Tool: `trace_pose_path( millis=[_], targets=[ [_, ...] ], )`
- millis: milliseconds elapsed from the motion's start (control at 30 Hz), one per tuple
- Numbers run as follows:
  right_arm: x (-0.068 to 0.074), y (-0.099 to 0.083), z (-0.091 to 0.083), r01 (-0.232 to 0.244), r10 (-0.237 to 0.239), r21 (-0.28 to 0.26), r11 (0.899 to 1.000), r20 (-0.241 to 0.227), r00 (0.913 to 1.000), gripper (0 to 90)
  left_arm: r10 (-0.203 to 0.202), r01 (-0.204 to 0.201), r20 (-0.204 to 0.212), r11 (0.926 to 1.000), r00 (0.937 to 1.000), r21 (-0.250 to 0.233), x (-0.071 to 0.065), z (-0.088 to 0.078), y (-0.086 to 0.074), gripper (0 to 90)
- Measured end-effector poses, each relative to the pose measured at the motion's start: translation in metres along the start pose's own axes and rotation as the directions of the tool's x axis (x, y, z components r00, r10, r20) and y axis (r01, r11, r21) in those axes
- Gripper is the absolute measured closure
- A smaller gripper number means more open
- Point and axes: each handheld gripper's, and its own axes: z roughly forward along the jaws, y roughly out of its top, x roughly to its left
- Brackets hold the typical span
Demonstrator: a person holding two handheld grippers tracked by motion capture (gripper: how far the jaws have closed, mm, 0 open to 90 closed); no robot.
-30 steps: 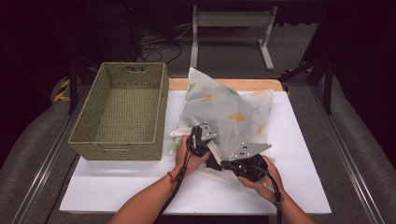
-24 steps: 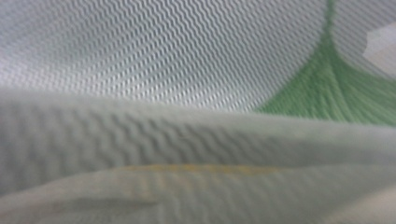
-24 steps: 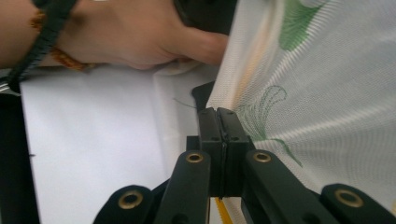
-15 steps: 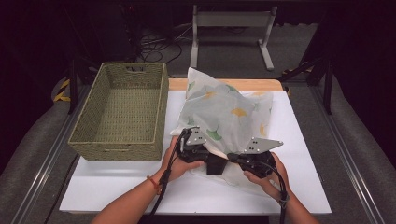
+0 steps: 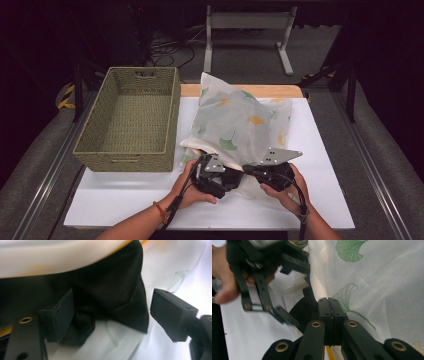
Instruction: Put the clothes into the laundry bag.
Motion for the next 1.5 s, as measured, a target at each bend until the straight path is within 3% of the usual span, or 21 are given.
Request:
trace_pose_path(
  millis=[133, 233, 333, 400, 500, 567, 633, 767, 867, 933, 1033, 1100, 1233, 1267, 1367, 1500],
  targets=[
    [0.001, 0.000, 0.000, 0.002, -0.002, 0.000, 1.000, -0.005, 1.0000, 90.0, 0.008, -0.008, -0.058, 0.9999, 0.9983, 0.010, 0.004, 0.008, 0.006, 35.1],
    [0.001, 0.000, 0.000, 0.002, -0.002, 0.001, 1.000, -0.008, 1.0000, 90.0, 0.033, -0.035, -0.099, 0.9993, 0.9945, -0.013, 0.011, 0.011, 0.008, 59.5],
    [0.001, 0.000, 0.000, 0.004, -0.004, 0.002, 1.000, -0.010, 0.9999, 90.0, 0.028, -0.030, -0.099, 0.9994, 0.9947, -0.020, 0.016, 0.010, 0.008, 78.6],
    [0.002, 0.000, 0.001, 0.005, -0.005, 0.003, 1.000, -0.014, 0.9999, 90.0, 0.011, -0.017, -0.146, 0.9990, 0.9892, -0.041, 0.025, 0.008, 0.012, 82.9],
    [0.003, 0.001, 0.001, -0.003, 0.003, -0.001, 1.000, -0.034, 0.9994, 90.0, -0.069, 0.054, -0.155, 0.9937, 0.9855, -0.098, 0.038, 0.007, 0.018, 84.1],
    [0.005, 0.001, 0.002, -0.008, 0.007, -0.008, 1.000, -0.061, 0.9981, 90.0, -0.081, 0.064, -0.153, 0.9918, 0.9849, -0.110, 0.040, 0.008, 0.020, 84.1],
    [0.007, 0.002, 0.003, -0.011, 0.010, -0.011, 1.000, -0.082, 0.9966, 90.0, -0.102, 0.078, -0.169, 0.9866, 0.9803, -0.144, 0.043, 0.012, 0.024, 84.2],
    [0.012, 0.001, 0.007, -0.005, 0.006, 0.007, 1.000, -0.107, 0.9942, 90.0, -0.150, 0.109, -0.212, 0.9752, 0.9657, -0.193, 0.050, 0.019, 0.028, 84.5],
    [0.011, -0.002, 0.010, -0.002, 0.006, 0.038, 0.999, -0.100, 0.9949, 90.0, -0.168, 0.116, -0.270, 0.9728, 0.9481, -0.201, 0.055, 0.022, 0.026, 84.6],
    [0.009, -0.004, 0.012, 0.003, 0.002, 0.058, 0.998, -0.093, 0.9957, 90.0, -0.166, 0.111, -0.303, 0.9755, 0.9385, -0.190, 0.059, 0.023, 0.024, 84.7],
    [0.009, -0.005, 0.013, 0.016, -0.009, 0.085, 0.996, -0.080, 0.9968, 90.0, -0.185, 0.130, -0.330, 0.9748, 0.9258, -0.181, 0.065, 0.022, 0.020, 84.7],
    [0.008, -0.006, 0.012, 0.019, -0.012, 0.088, 0.996, -0.081, 0.9966, 90.0, -0.200, 0.145, -0.353, 0.9735, 0.9138, -0.177, 0.068, 0.019, 0.018, 84.7],
    [0.008, -0.006, 0.010, 0.023, -0.015, 0.096, 0.995, -0.081, 0.9966, 90.0, -0.203, 0.147, -0.346, 0.9726, 0.9159, -0.180, 0.067, 0.017, 0.018, 84.3],
    [0.007, -0.006, 0.010, 0.025, -0.017, 0.095, 0.995, -0.077, 0.9969, 90.0, -0.207, 0.152, -0.309, 0.9694, 0.9281, -0.193, 0.068, 0.015, 0.017, 83.0],
    [0.006, -0.006, 0.010, 0.021, -0.015, 0.093, 0.995, -0.066, 0.9977, 90.0, -0.196, 0.145, -0.236, 0.9652, 0.9517, -0.218, 0.067, 0.010, 0.013, 74.8],
    [0.007, -0.004, 0.008, 0.023, -0.018, 0.078, 0.997, -0.065, 0.9977, 90.0, -0.148, 0.110, -0.177, 0.9718, 0.9731, -0.208, 0.062, -0.003, 0.006, 62.9]
  ],
)
